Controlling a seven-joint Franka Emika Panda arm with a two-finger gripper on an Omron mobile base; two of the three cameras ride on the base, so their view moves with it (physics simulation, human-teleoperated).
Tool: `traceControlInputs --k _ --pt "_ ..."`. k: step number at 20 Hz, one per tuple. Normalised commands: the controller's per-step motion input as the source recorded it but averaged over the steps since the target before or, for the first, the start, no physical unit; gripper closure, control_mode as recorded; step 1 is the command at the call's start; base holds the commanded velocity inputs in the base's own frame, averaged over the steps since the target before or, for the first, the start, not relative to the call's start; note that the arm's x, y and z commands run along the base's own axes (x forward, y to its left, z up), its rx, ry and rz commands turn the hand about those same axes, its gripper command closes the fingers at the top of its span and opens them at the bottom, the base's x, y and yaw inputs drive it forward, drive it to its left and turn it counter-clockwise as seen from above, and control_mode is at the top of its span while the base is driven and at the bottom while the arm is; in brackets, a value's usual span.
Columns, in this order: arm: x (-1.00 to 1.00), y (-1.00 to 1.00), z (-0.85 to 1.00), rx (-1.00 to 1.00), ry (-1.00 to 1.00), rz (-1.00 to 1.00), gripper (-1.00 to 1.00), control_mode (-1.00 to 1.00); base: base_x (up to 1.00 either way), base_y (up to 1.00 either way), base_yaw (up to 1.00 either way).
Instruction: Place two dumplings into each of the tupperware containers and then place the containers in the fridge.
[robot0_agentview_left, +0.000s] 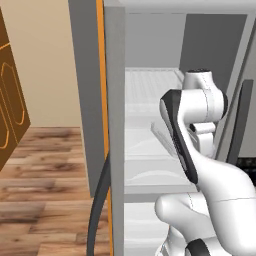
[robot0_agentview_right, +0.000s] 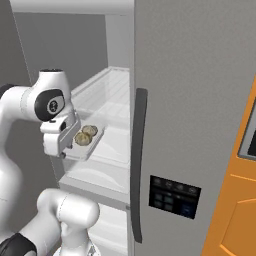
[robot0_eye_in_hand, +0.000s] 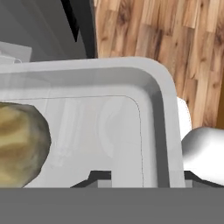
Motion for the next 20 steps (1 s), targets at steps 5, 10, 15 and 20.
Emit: traceControlInputs --k 5,10,15,20 --pt "-0.6 0.0 0.0 0.0 0.0 0.0 1.0 -1.0 0.0 0.0 0.0" --pt "-0.92 0.0 0.09 0.0 -0.08 -0.02 1.0 -1.0 0.0 0.0 0.0" --pt "-0.64 0.0 0.58 0.0 -0.19 -0.04 1.0 -1.0 0.0 0.0 0.0" --pt "-0.19 0.0 0.82 0.0 -0.16 -0.04 1.0 -1.0 0.0 0.0 0.0"
